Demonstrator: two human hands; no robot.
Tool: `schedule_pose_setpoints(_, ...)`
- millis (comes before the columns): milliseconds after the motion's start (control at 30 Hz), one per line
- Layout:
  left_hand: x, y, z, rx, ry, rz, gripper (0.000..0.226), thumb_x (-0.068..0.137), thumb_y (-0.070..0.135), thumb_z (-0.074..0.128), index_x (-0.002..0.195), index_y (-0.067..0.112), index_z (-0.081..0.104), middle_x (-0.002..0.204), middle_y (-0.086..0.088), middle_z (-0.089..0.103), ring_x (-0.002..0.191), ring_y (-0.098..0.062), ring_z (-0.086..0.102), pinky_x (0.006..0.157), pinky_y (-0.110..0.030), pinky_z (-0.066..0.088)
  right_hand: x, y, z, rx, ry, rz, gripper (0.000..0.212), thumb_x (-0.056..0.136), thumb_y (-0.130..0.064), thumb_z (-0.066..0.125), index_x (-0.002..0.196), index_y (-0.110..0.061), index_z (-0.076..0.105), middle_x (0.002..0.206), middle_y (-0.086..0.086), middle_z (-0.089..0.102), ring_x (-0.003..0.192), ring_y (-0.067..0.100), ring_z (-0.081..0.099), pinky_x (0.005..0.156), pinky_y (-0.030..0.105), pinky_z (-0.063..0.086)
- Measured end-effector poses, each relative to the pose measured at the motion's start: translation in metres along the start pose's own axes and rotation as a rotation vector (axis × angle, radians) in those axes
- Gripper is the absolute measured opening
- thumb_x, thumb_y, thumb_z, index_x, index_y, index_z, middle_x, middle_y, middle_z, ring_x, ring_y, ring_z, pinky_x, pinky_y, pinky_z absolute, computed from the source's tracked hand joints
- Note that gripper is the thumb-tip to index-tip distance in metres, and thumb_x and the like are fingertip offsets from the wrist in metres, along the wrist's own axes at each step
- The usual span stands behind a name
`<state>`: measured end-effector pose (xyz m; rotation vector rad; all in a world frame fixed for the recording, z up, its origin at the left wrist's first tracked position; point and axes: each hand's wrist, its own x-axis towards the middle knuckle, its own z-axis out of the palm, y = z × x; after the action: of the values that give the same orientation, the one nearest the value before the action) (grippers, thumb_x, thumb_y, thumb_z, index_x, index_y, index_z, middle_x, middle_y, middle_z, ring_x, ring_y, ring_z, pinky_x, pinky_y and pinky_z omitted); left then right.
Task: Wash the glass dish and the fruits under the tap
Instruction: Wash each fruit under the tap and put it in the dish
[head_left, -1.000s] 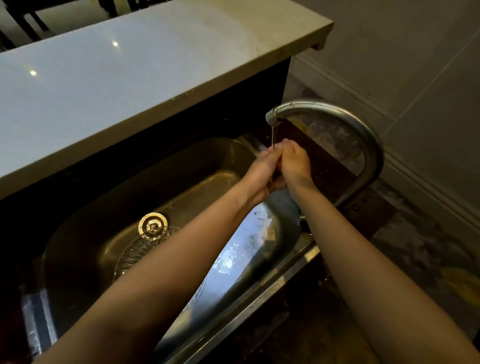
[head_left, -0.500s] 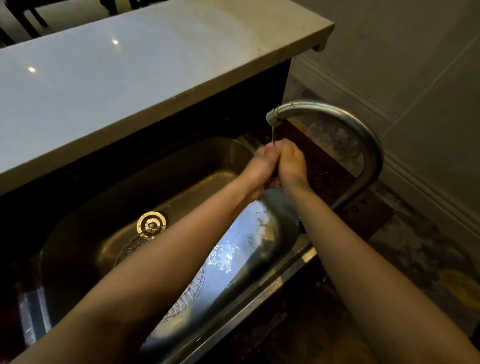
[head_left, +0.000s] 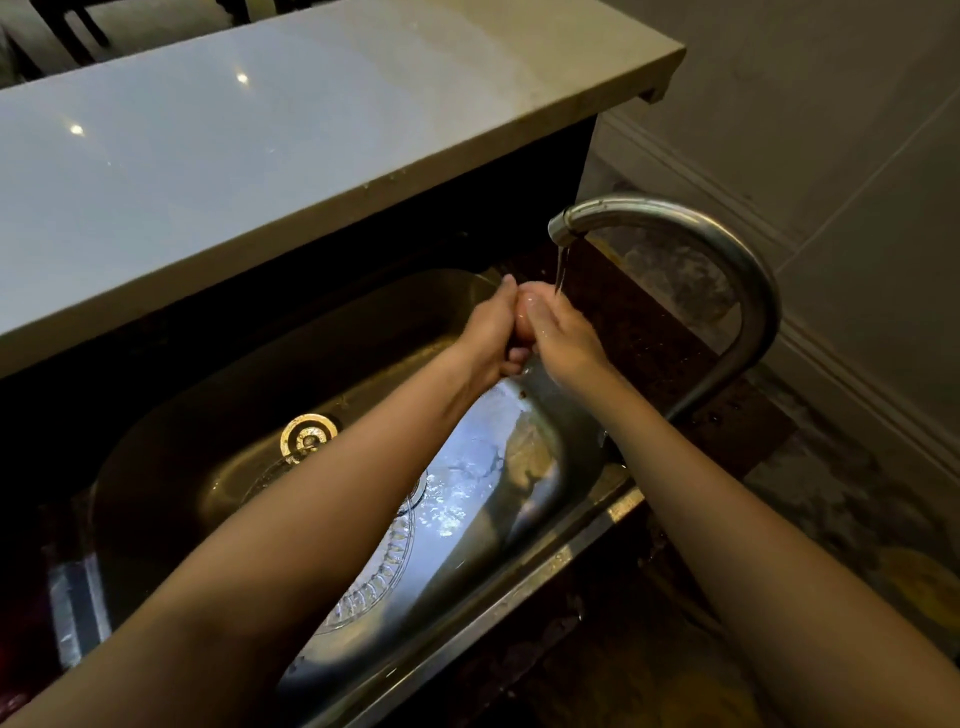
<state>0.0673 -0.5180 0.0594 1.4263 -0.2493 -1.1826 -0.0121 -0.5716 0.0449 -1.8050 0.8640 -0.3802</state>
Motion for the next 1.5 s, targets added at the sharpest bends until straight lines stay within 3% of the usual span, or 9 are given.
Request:
schedule_pose_setpoints(67, -0.004, -0.005, 0.006, 0.226, -0.033, 0.028, 0.053, 0.098, 0.049, 0.019, 0.087, 0.009, 0.053, 0.044, -0.003, 0.045, 0.026, -0.007, 0.033, 0.031, -0.010, 0.022, 0.005, 0.000, -0.005, 0.209, 0.106, 0.195, 0.041, 0.096, -0.045, 0.031, 0.116, -0.020, 0.057, 0.105, 0.009, 0.063, 0.085, 0.017, 0.063, 0.075, 0.034, 0.052)
schedule_pose_setpoints(167, -0.006, -0.009, 0.015, 0.304, 0.055, 0.088, 0.051, 0.098, 0.046, 0.028, 0.116, 0.001, 0.042, 0.064, -0.005, 0.053, 0.046, -0.012, 0.050, 0.039, -0.020, 0.039, 0.007, 0.001, -0.005, 0.391, 0.147, 0.343, 0.049, 0.096, -0.047, 0.031, 0.112, -0.012, 0.061, 0.090, 0.012, 0.064, 0.074, 0.019, 0.063, 0.063, 0.026, 0.054)
schedule_pose_setpoints(267, -0.003, -0.008, 0.013, 0.386, 0.129, 0.178, 0.044, 0.098, 0.040, 0.034, 0.126, 0.007, 0.039, 0.100, -0.011, 0.057, 0.086, -0.023, 0.061, 0.070, -0.034, 0.053, 0.007, 0.006, -0.006, 0.268, 0.055, 0.314, 0.054, 0.094, -0.054, 0.026, 0.129, -0.020, 0.051, 0.113, 0.012, 0.062, 0.099, 0.023, 0.063, 0.087, 0.039, 0.053)
schedule_pose_setpoints(400, -0.006, -0.011, 0.002, 0.820, 0.096, 0.572, 0.041, 0.092, 0.029, 0.052, 0.129, 0.012, 0.045, 0.122, -0.012, 0.048, 0.104, -0.019, 0.050, 0.077, -0.017, 0.040, 0.010, 0.008, -0.021, 0.201, -0.033, 0.326, 0.062, 0.090, -0.063, 0.025, 0.105, -0.014, 0.059, 0.068, 0.005, 0.071, 0.057, 0.014, 0.067, 0.048, 0.023, 0.051)
schedule_pose_setpoints(500, -0.009, -0.011, -0.008, 0.863, -0.047, 0.709, 0.051, 0.085, 0.022, 0.064, 0.132, 0.012, 0.045, 0.126, -0.012, 0.048, 0.110, -0.020, 0.049, 0.083, -0.019, 0.041, 0.011, 0.009, -0.030, 0.346, -0.085, 0.348, 0.053, 0.088, -0.061, 0.036, 0.088, -0.013, 0.060, 0.046, -0.001, 0.060, 0.040, 0.011, 0.054, 0.043, 0.023, 0.042)
schedule_pose_setpoints(667, -0.019, -0.007, -0.024, 0.348, -0.127, 0.298, 0.046, 0.097, 0.029, 0.041, 0.141, 0.018, 0.035, 0.126, -0.008, 0.050, 0.104, -0.021, 0.057, 0.085, -0.031, 0.052, -0.004, 0.010, -0.036, 0.164, -0.167, 0.073, 0.025, 0.089, -0.047, 0.051, 0.109, -0.033, 0.057, 0.107, 0.000, 0.061, 0.089, 0.013, 0.062, 0.069, 0.023, 0.050)
schedule_pose_setpoints(833, -0.016, -0.006, -0.025, 0.223, -0.169, 0.106, 0.046, 0.098, 0.037, 0.036, 0.124, 0.002, 0.051, 0.108, -0.022, 0.061, 0.088, -0.026, 0.064, 0.082, -0.033, 0.056, -0.016, 0.002, -0.031, 0.079, -0.113, -0.084, 0.052, 0.084, -0.017, 0.066, 0.131, -0.029, 0.046, 0.133, 0.003, 0.046, 0.115, 0.016, 0.052, 0.087, 0.024, 0.050)
schedule_pose_setpoints(1100, -0.012, -0.016, -0.028, 0.134, -0.142, 0.110, 0.031, 0.091, 0.024, 0.055, 0.120, 0.012, 0.054, 0.105, -0.015, 0.064, 0.070, -0.013, 0.069, 0.072, -0.026, 0.058, -0.015, 0.008, -0.028, -0.246, -0.072, -0.160, 0.059, 0.078, -0.024, 0.072, 0.131, -0.025, 0.046, 0.129, 0.001, 0.050, 0.104, 0.010, 0.050, 0.074, 0.012, 0.040)
schedule_pose_setpoints(1500, -0.027, -0.047, -0.039, 0.248, -0.097, -0.067, 0.035, 0.097, 0.028, 0.045, 0.121, 0.003, 0.054, 0.071, -0.003, 0.055, 0.057, -0.009, 0.056, 0.061, -0.022, 0.057, -0.034, 0.040, 0.002, -0.336, -0.092, 0.007, 0.061, 0.073, -0.035, 0.074, 0.128, -0.025, 0.049, 0.131, 0.006, 0.049, 0.115, 0.024, 0.051, 0.095, 0.042, 0.048)
